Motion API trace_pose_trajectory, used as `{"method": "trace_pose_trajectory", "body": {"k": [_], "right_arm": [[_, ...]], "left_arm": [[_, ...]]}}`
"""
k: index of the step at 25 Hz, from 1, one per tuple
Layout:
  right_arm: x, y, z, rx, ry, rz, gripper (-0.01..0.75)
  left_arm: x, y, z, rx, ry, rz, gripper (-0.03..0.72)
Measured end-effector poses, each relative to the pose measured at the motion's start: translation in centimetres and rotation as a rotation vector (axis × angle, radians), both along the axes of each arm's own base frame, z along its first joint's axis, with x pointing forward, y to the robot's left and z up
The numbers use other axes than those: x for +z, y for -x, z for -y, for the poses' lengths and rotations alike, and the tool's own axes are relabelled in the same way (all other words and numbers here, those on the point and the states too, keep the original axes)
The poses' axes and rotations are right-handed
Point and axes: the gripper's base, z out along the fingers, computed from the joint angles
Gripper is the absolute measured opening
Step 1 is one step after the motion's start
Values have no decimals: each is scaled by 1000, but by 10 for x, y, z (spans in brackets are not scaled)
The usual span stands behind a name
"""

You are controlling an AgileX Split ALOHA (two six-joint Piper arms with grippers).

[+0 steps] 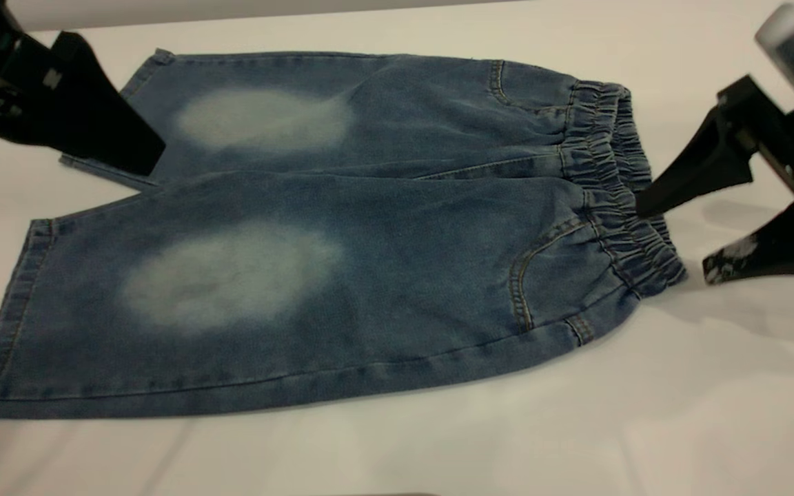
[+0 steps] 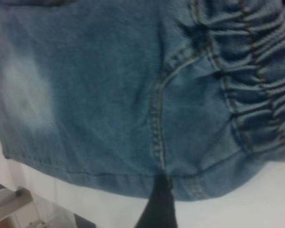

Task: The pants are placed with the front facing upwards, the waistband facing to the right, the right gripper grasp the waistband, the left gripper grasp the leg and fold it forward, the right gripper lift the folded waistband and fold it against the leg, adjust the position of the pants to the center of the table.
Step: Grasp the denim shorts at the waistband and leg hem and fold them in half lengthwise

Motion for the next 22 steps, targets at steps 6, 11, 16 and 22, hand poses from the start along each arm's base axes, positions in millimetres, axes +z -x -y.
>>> {"method": "trace_pose_trajectory", "body": {"k": [6,11,16,22], "right_arm": [[-19,1,0,-14,-11,-27,594],[-29,2,0,-24,-2,-47,592],[-34,1,-2,-31,-39,-34,589],[-39,-2,-4,-42,-70,11,589]], "left_arm": [[7,-6,1,1,6,29,578],[7,-6,1,1,7,29,578],[7,-6,1,1,7,29,578],[7,-6,1,1,7,29,578]]}}
